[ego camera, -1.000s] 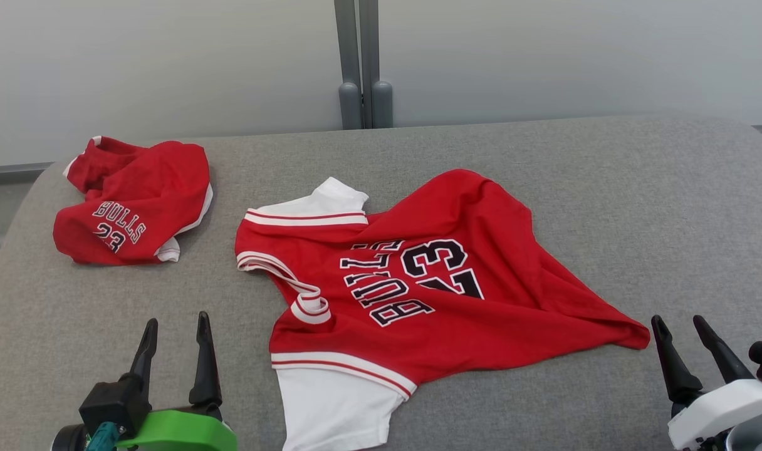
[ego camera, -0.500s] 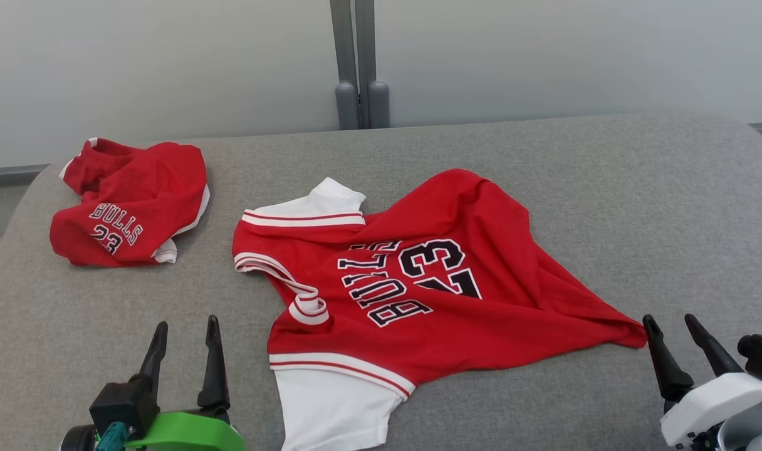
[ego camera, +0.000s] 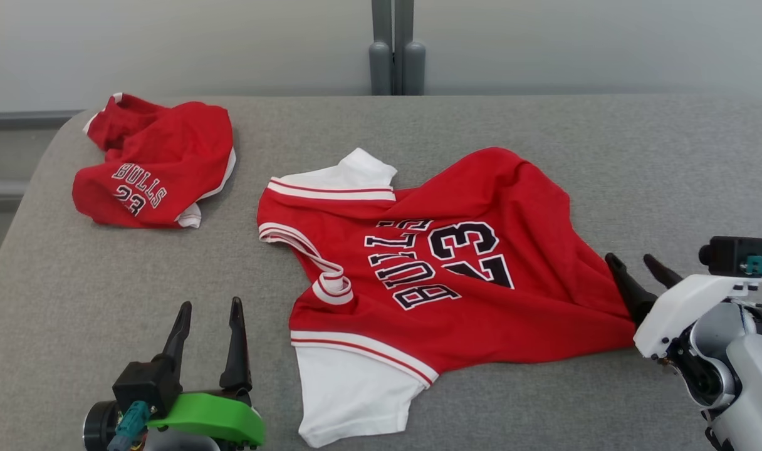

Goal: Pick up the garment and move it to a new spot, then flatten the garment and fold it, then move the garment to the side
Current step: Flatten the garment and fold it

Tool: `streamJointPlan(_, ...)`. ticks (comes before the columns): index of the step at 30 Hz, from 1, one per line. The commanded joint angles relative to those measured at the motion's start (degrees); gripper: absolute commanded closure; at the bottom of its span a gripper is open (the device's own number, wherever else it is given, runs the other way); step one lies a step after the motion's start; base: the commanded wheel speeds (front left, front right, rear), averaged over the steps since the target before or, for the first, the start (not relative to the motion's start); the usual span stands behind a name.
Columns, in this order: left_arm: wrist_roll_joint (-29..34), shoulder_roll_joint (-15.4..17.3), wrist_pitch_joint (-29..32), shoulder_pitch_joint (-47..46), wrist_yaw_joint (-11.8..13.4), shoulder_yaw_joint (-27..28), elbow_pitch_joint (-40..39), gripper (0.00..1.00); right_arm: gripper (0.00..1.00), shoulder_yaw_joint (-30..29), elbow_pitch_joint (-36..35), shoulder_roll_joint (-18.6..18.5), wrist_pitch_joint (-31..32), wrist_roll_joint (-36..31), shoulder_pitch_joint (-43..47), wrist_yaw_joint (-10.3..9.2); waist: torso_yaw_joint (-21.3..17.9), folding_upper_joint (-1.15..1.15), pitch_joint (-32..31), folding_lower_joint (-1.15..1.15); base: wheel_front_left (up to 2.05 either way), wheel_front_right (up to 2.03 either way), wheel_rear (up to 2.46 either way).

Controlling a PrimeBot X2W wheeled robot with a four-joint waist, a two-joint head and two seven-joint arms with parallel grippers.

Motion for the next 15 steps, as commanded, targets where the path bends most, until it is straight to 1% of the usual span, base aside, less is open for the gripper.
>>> streamJointPlan(1,0.26,-0.21,-0.43,-1.33,-0.25,-0.21,0.56,0.00,0.00,0.83,1.66,0.45,2.51,1.20,-1.66,0.04,3.47,0.00,2.90,0.00,0.00,0.00,0.00)
streamJointPlan(5,0.21,-0.79,-0.94,-2.36,-0.30,-0.41,1.88,0.00,0.00,2.33,5.35,0.76,7.41,3.56,-4.57,0.04,5.87,0.00,3.56,0.00,0.00,0.00,0.00)
streamJointPlan(9,0.03,-1.00,-1.42,-2.65,-0.41,-0.39,2.55,0.00,0.00,2.65,7.97,0.78,9.21,4.60,-5.78,0.04,7.18,0.00,3.96,0.00,0.00,0.00,0.00)
streamJointPlan(14,-0.08,-1.16,-1.72,-2.93,-0.46,-0.35,3.09,0.00,0.00,2.24,11.44,1.19,10.19,4.52,-7.01,0.04,7.91,0.00,4.39,0.00,0.00,0.00,0.00)
streamJointPlan(15,-0.10,-1.17,-1.82,-3.00,-0.44,-0.30,3.10,0.00,0.11,2.27,11.79,1.32,10.04,4.44,-7.29,0.04,7.94,0.00,4.55,0.00,0.00,0.00,0.00)
